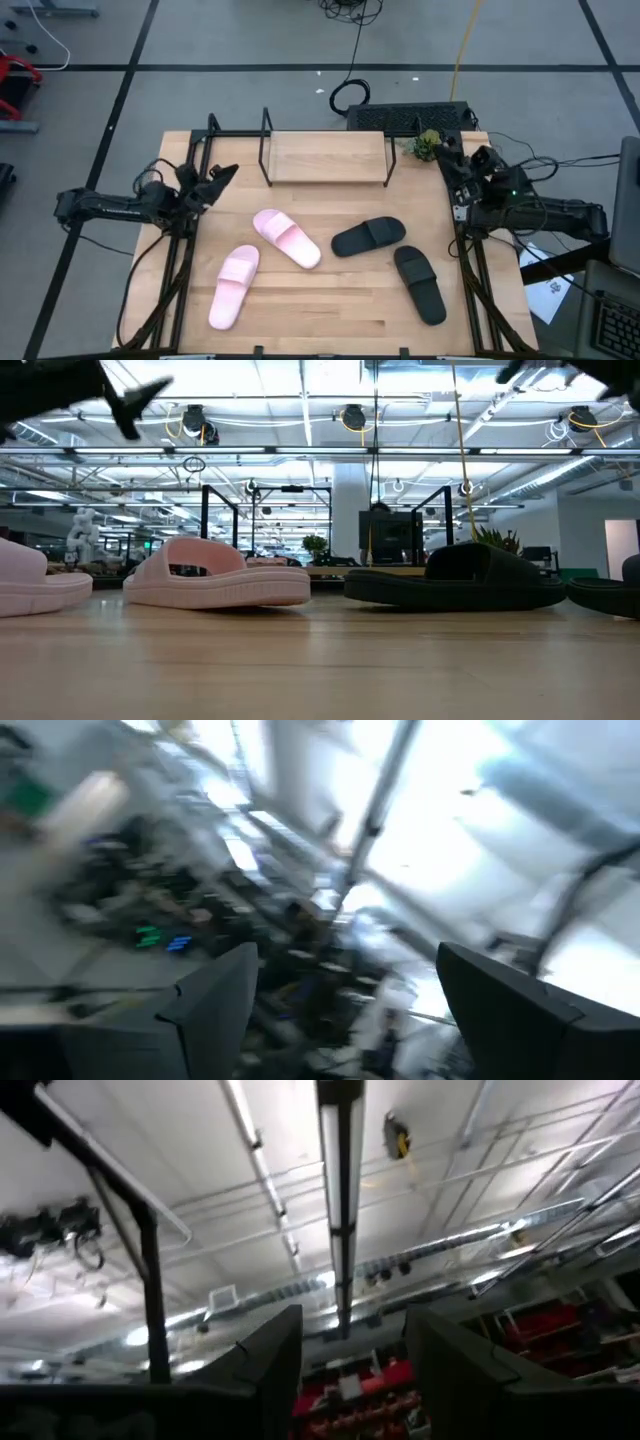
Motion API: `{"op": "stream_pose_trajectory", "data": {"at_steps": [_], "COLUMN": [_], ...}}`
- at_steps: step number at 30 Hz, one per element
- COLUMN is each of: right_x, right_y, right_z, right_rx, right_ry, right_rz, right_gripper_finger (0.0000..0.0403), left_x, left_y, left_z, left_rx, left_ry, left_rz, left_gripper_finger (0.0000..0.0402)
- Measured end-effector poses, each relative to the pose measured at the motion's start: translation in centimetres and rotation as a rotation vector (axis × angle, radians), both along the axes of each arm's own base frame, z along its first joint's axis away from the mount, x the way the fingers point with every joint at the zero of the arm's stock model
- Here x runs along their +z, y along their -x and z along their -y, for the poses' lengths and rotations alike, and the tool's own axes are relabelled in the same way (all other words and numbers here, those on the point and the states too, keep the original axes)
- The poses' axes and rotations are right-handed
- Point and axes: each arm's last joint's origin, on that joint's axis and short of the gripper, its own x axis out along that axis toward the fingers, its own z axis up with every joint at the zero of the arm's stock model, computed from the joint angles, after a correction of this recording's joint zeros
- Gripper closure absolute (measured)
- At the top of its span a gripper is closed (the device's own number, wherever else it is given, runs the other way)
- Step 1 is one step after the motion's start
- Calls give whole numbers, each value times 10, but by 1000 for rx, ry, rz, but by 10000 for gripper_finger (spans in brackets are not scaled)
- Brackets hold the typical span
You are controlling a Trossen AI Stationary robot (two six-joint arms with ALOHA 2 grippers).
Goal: Pick and place slides into the shelf
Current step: Put the left pink slipper on the shelf
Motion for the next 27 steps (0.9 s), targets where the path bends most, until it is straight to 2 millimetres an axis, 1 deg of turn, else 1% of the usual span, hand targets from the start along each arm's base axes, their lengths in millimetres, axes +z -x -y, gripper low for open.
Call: {"op": "stream_pose_trajectory", "data": {"at_steps": [4,6,8,12,17,20,22,24,27], "right_x": [38,57,74,102,127,132,129,124,106], "right_y": [-25,-39,-54,-82,-115,-139,-158,-179,-211], "right_z": [2,1,-3,-16,-40,-55,-64,-73,-80], "right_rx": [63,111,155,203,259,275,245,202,116], "right_ry": [76,116,156,230,348,423,457,492,547], "right_rz": [-108,-163,-219,-332,-396,-430,-469,-521,-642], "right_gripper_finger": [234,234,234,234,234,234,234,234,234], "left_x": [41,66,90,134,178,198,210,219,228], "left_y": [2,5,8,18,35,51,65,80,99], "left_z": [7,10,14,21,25,21,15,9,0], "left_rx": [-93,-132,-182,-283,-376,-351,-309,-249,-164], "left_ry": [-120,-169,-187,-195,-211,-214,-210,-212,-192], "left_rz": [44,24,-51,-214,-290,-360,-404,-446,-490], "left_gripper_finger": [92,92,92,92,92,92,92,92,92]}}
